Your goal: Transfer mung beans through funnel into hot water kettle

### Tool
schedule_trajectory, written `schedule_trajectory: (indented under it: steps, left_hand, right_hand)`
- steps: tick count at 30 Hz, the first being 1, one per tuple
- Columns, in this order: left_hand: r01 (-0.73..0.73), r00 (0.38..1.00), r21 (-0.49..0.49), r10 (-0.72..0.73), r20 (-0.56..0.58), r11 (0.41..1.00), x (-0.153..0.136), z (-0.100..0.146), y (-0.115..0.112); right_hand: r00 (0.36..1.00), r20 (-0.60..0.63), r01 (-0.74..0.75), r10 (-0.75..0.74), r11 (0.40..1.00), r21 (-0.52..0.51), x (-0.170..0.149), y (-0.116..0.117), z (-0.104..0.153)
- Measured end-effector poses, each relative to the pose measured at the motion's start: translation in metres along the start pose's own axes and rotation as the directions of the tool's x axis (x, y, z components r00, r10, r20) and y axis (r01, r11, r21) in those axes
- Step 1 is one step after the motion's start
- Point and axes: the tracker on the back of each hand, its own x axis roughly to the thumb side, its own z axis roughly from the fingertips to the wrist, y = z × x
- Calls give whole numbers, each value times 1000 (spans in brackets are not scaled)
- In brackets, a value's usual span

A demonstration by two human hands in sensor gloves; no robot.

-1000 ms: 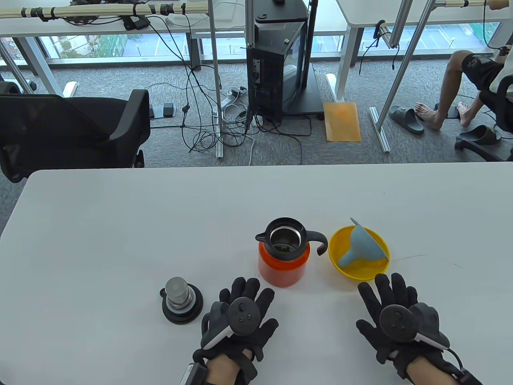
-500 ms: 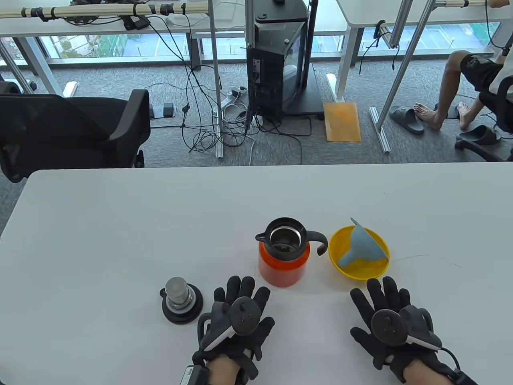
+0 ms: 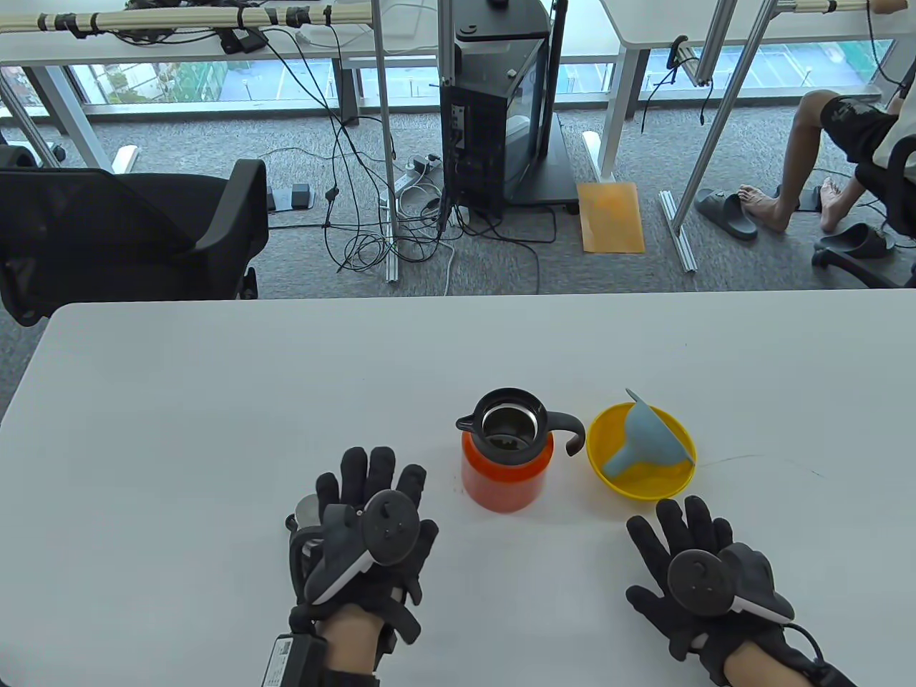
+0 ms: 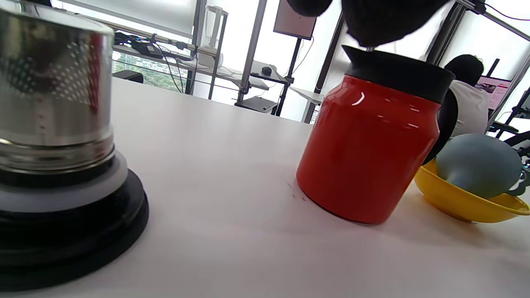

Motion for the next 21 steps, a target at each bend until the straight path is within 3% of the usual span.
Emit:
schedule_trajectory:
  steps: [5,11,19,21]
  left_hand:
    - [-37,988,-26,33,-150,999,-33,-8,16]
    - [-66,962,-85,40,-270,994,-58,-17,8]
    - [-73,958,-169,22,-286,983,-77,-21,-23]
    - [-111,958,-100,80,-277,989,-80,-19,-26]
  right_hand:
    - [1000,-4,12,-12,1000,-2,-2,0,1]
    - [1000,-3,27,-27,1000,1,-3,0,2]
    - [999,-3,50,-50,999,9,-3,0,2]
    - [998,-3,55,-55,998,10,-4,0,3]
